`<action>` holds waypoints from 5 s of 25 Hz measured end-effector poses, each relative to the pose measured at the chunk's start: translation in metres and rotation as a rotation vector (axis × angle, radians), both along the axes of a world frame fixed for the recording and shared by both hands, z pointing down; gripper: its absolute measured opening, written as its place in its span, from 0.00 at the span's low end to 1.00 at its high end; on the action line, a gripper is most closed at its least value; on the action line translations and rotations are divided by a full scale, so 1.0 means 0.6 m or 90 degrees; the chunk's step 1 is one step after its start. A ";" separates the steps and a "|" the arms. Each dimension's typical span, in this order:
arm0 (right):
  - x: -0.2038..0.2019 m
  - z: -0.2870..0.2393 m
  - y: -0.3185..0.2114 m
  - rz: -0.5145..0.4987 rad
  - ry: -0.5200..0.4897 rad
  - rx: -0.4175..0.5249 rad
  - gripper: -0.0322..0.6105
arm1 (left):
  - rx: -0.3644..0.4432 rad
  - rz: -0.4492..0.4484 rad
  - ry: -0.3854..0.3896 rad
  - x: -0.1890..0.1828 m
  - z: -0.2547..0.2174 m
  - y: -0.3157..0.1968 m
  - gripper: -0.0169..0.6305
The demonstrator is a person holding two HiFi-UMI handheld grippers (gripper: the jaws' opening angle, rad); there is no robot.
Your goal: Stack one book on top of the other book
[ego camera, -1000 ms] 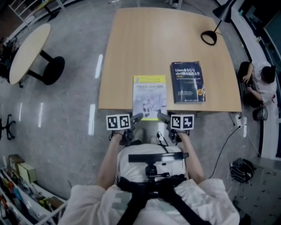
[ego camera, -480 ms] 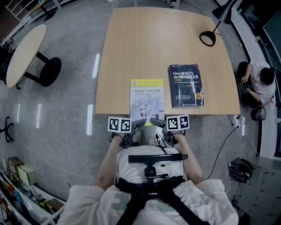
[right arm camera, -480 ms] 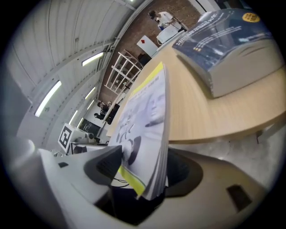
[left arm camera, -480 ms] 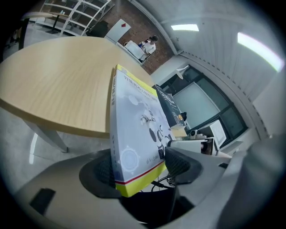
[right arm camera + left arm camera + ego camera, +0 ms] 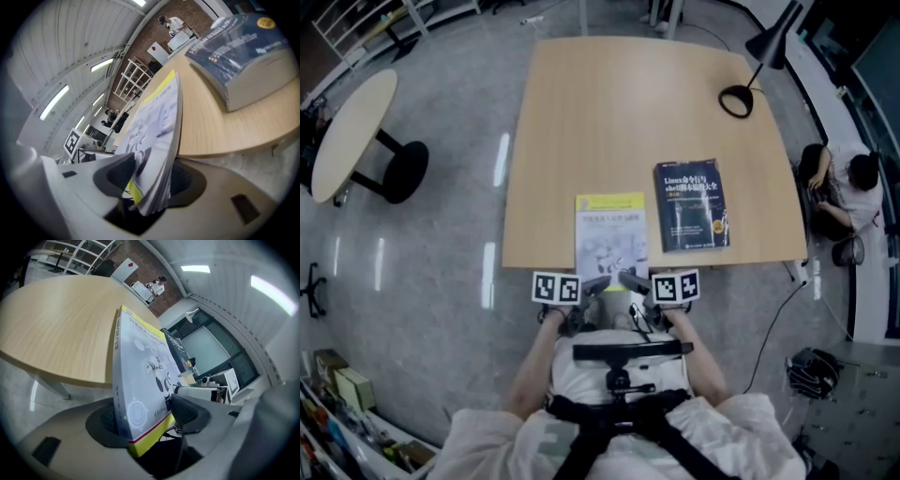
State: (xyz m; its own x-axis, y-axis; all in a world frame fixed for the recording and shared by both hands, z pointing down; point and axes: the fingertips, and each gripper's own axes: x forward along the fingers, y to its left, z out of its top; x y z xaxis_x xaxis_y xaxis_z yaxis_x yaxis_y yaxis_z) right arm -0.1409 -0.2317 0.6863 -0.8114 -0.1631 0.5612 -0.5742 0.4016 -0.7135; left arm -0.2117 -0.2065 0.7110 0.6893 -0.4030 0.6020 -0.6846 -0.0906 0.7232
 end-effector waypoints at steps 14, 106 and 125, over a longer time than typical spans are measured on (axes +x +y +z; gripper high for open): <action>-0.004 -0.081 -0.023 -0.016 0.037 0.132 0.26 | 0.153 0.004 -0.065 -0.002 -0.092 -0.025 0.29; 0.322 -0.163 -0.258 0.096 0.142 0.276 0.05 | 0.177 -0.046 -0.098 0.328 -0.117 -0.257 0.29; 0.310 -0.094 -0.239 0.048 0.212 0.230 0.05 | 0.183 -0.032 -0.182 0.328 -0.114 -0.256 0.30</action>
State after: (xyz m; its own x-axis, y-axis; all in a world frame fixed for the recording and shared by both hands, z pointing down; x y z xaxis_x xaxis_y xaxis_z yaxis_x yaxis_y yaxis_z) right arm 0.0451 -0.3750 0.6300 -0.5758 -0.4459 0.6852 -0.7843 0.5380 -0.3090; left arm -0.0150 -0.3599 0.6424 0.4853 -0.6123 0.6242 -0.8633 -0.2223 0.4531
